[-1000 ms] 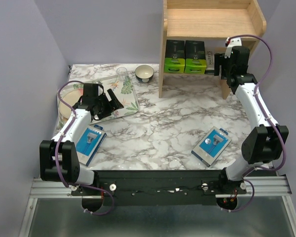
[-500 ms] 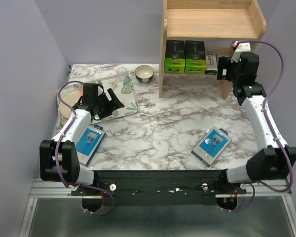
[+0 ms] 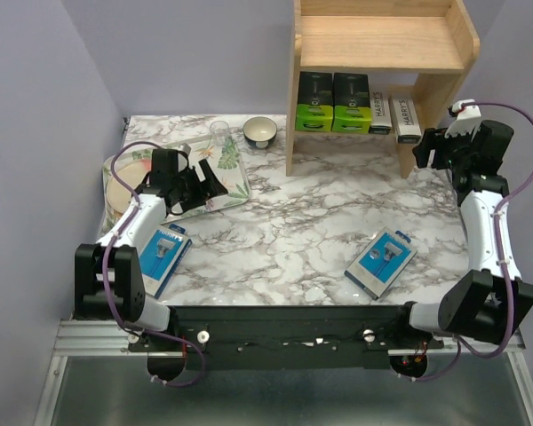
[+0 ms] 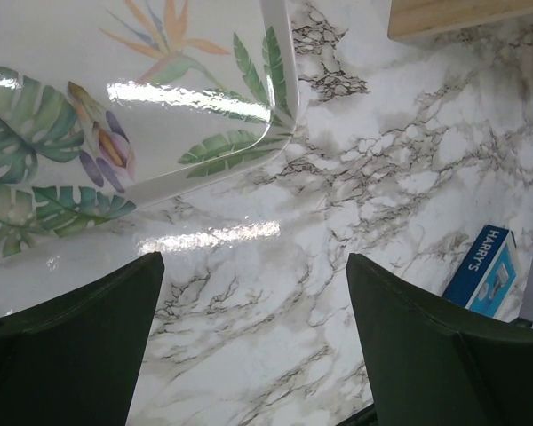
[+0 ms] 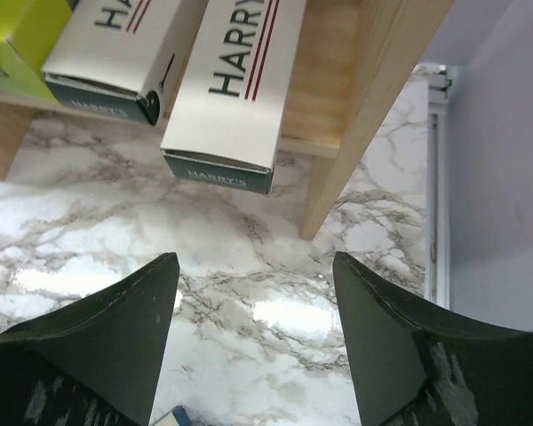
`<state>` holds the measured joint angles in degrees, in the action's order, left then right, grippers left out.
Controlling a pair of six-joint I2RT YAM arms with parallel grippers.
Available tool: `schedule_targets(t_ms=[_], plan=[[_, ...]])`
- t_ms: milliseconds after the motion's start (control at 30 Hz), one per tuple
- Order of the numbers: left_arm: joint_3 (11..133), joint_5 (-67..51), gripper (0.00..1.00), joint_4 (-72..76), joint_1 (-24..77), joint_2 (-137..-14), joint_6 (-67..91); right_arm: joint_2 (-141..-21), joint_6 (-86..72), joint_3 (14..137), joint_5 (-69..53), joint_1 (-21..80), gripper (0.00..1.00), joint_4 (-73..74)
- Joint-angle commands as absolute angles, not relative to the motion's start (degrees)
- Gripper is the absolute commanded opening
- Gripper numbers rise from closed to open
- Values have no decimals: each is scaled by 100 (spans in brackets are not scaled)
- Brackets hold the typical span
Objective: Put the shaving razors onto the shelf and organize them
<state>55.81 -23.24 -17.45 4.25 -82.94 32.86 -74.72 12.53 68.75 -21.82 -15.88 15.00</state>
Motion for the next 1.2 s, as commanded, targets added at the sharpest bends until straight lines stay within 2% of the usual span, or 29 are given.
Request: schedule_targets(t_ms=[0,600,967,1167], plan=[[5695,-2680,93,-1503,422,-8464,2874,-7769,1827,7014,-3471,-1854,78,1258],[5687,-2321,94,-2021,422,-8657,2031,-8639,2118,7268,-3937,-1916,67,334],[5730,-2206,95,-2057,431,-8815,1925,-9131,1837,7637,-4043,-1907,55,79],[5687,-2197,95,-2048,422,-8816,1916,-9316,1696,7708,-4060,-1881,55,-176]])
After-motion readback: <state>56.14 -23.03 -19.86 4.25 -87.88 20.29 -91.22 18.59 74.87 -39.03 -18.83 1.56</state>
